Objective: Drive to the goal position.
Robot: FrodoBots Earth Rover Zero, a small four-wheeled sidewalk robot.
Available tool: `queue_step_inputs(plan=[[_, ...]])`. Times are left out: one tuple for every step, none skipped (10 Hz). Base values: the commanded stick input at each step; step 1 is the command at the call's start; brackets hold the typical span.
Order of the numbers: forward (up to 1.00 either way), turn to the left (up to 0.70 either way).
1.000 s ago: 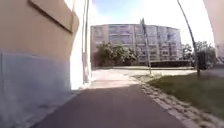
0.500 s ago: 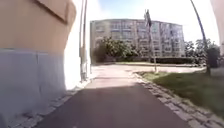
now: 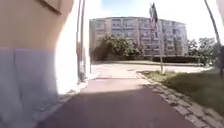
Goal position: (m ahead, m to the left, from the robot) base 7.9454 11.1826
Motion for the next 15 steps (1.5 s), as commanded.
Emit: queue_step_inputs(plan=[[0.85, -0.08], [0.85, 0.00], [0.85, 0.00], [0.85, 0.00], [0.85, 0.00], [0.85, 0.00], [0.85, 0.00], [0.85, 0.00], [0.85, 0.00], [0.85, 0.00], [0.85, 0.00], [0.85, 0.00], [0.85, 0.00], [0.85, 0.00], [0.85, 0.00]])
